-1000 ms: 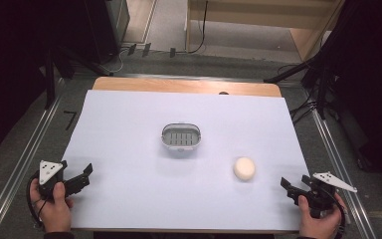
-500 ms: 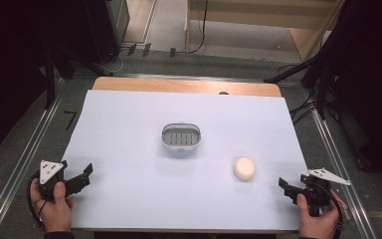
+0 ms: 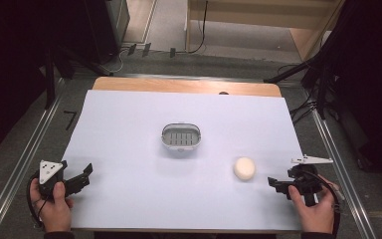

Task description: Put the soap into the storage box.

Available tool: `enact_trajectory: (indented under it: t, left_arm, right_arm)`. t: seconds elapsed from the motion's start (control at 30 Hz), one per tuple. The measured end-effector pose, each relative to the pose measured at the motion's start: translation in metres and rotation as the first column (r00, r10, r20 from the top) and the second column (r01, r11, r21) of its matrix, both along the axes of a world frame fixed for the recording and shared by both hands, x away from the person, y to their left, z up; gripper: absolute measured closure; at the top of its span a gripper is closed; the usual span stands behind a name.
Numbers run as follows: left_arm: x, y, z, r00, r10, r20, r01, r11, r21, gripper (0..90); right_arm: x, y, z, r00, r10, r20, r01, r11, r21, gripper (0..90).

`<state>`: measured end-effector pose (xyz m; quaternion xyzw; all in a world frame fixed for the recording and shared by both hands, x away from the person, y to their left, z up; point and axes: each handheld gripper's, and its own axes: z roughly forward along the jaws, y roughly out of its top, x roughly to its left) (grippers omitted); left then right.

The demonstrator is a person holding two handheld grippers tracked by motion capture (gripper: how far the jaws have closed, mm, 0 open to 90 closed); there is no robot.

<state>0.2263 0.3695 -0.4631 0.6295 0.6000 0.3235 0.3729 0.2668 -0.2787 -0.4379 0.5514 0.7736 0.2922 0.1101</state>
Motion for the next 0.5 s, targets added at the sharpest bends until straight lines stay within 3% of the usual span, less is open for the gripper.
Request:
enact_trajectory:
  t: [0.3, 0.5]
  left_arm:
    - [0.000, 0.000, 0.000, 1.0000, 0.000, 0.000, 0.000, 1.0000, 0.000, 13.9]
    - [0.000, 0.000, 0.000, 1.0000, -0.001, -0.001, 0.001, 1.0000, -0.001, 13.9]
  right_arm:
    - [0.012, 0.017, 0.001, 0.9929, 0.105, -0.056, -0.106, 0.994, -0.014, 14.6]
    - [0.018, 0.028, 0.002, 0.9862, 0.144, -0.082, -0.145, 0.989, -0.013, 13.2]
